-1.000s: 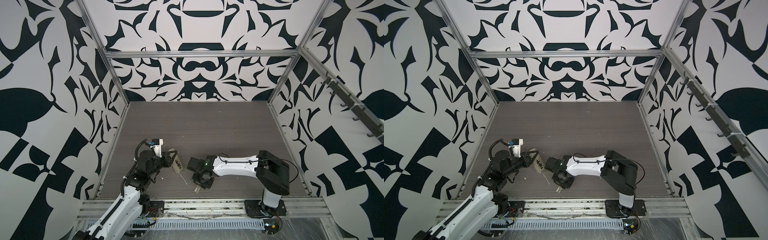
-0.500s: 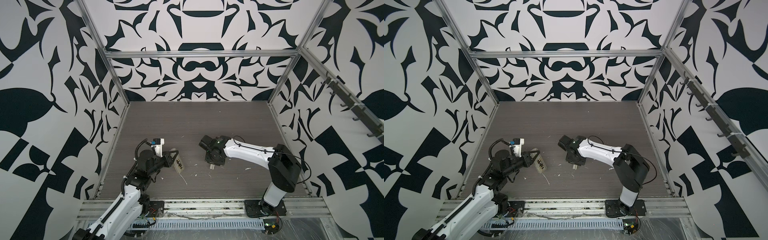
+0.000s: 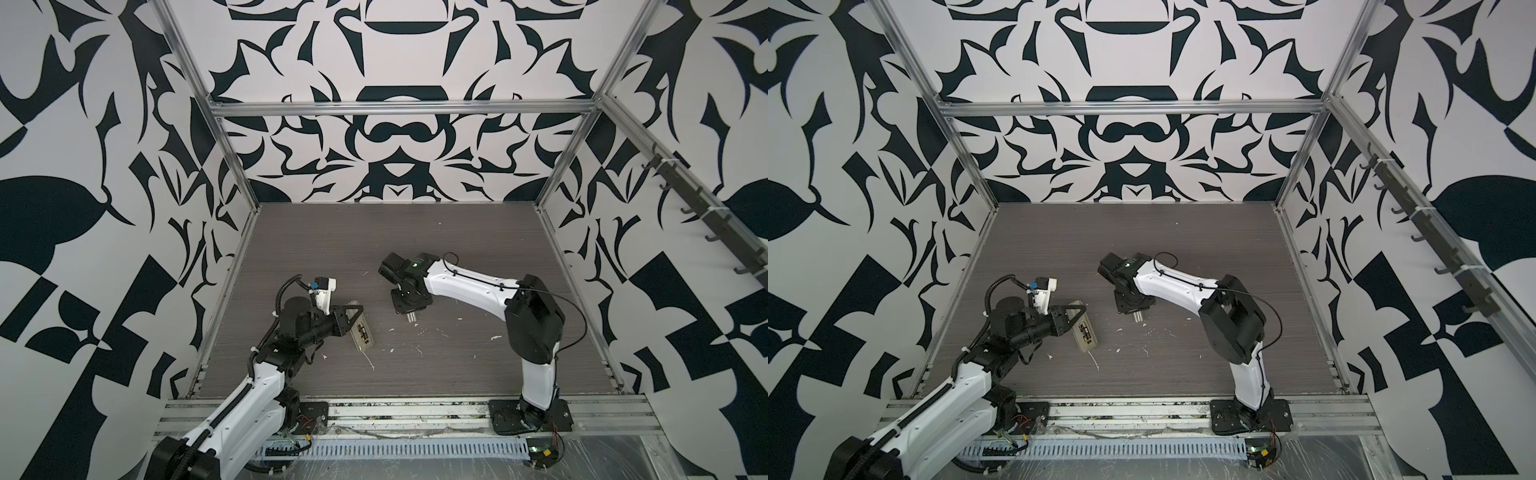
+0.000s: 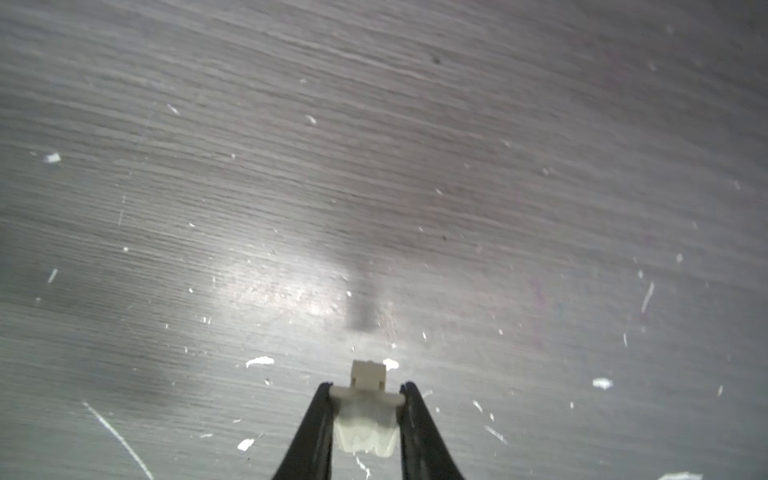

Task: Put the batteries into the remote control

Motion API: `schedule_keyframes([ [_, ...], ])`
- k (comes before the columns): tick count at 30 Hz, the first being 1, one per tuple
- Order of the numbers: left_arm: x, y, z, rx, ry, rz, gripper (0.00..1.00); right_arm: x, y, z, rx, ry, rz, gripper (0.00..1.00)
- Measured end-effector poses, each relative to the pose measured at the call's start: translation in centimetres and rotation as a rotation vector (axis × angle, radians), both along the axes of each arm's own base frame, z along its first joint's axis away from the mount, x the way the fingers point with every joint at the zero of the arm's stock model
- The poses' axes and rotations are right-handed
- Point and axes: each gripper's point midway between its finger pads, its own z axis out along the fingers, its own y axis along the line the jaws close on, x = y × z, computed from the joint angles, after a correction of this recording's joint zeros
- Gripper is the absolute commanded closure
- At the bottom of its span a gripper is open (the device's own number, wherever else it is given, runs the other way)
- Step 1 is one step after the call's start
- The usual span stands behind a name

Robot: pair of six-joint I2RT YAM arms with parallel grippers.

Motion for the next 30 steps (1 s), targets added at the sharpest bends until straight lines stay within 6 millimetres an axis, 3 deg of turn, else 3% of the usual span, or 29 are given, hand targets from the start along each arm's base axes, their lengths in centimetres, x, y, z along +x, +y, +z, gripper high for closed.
schedule_keyframes([
  [14, 0.1, -0.5, 0.7, -0.023, -0.026, -0.019, 1.00, -0.5, -1.1, -1.3, -0.044, 0.055, 0.085, 0.76],
  [21, 0.3, -0.8, 0.8, -0.039, -0.025, -0.036, 1.00, -1.7, -2.3, -2.5, -0.041, 0.064, 0.076, 0.73],
  [30, 0.3, -1.3, 1.5, -0.068, -0.041, -0.057, 1.00, -1.1, -1.6, -2.5, -0.003, 0.028, 0.077, 0.70],
])
